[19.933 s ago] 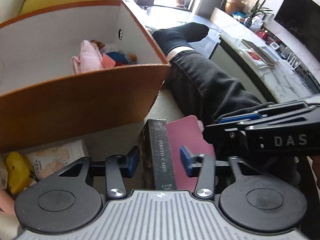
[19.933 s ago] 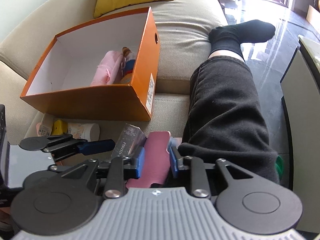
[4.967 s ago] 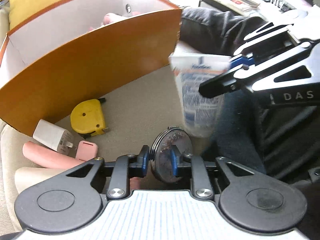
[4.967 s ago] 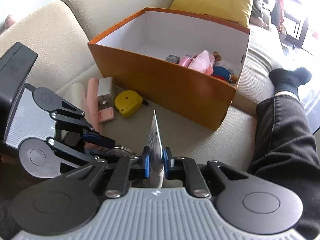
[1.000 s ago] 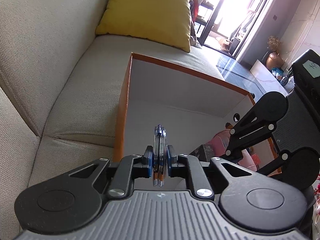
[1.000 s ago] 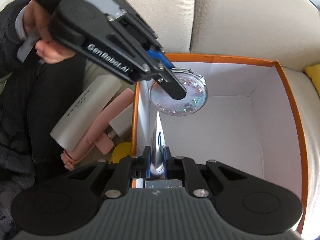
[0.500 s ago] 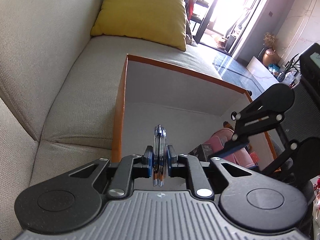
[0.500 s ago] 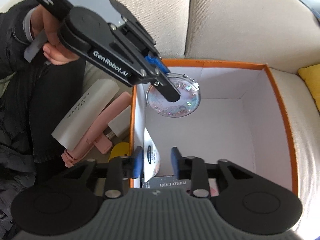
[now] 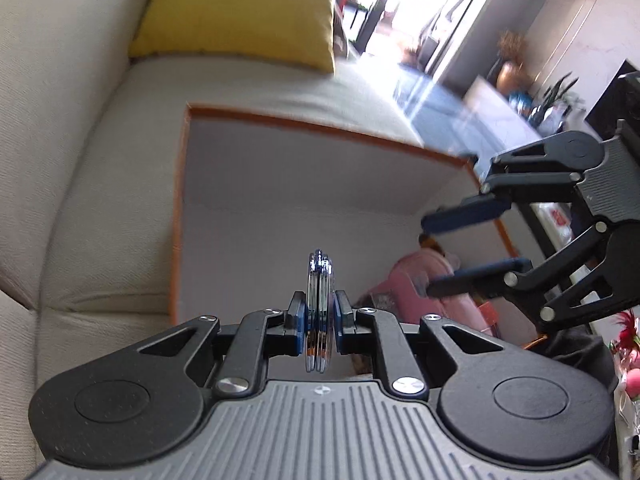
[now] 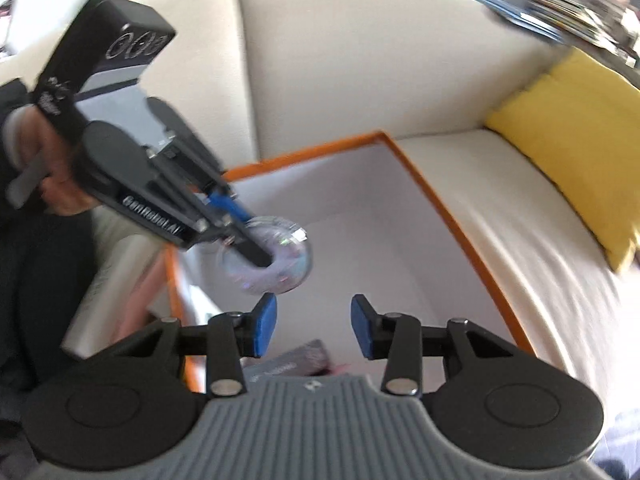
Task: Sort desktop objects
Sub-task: 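Lower the glitter mirror into the box and open the left gripper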
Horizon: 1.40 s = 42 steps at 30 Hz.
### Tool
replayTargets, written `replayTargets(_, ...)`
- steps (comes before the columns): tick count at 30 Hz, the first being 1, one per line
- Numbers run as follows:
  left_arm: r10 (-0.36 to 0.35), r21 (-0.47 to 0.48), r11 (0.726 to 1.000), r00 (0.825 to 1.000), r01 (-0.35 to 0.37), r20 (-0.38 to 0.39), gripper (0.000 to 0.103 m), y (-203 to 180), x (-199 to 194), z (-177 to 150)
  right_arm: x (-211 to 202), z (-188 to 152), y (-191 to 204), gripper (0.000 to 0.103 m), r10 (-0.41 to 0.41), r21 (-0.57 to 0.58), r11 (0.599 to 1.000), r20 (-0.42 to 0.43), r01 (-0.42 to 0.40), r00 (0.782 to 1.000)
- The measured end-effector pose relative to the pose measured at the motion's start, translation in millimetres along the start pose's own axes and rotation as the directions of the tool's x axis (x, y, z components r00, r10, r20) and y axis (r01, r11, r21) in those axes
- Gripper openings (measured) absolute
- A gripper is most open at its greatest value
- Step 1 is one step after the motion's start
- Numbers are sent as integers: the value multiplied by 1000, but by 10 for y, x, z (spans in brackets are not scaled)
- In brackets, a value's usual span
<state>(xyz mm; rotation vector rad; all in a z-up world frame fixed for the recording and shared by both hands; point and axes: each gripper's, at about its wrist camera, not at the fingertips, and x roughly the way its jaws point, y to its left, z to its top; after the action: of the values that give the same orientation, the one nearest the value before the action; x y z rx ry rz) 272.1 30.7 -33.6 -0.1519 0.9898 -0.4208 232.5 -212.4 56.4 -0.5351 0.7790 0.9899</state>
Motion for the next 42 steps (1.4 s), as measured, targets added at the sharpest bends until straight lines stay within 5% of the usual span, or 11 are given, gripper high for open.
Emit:
replayTargets(5,4,-14,1000,994,-5,-105,15,-88,340,64,148,-76,-8,43,-108,18,994,1,108,994)
replayTargets(17,-63,-140,990,975,33,-215,15,14,728,116,155,-150,-97,43,-128,41,991,16,127,992)
replayTargets(27,116,-47,990,960,-132,-256,33,-82,786,140,151,-191,-27,43,-126,26,992,16,126,992)
replayTargets(42,159,24,986,914,-162,-374,37,-167,998,199,248,-221,-36,43,-181,54,981,-54,184,982)
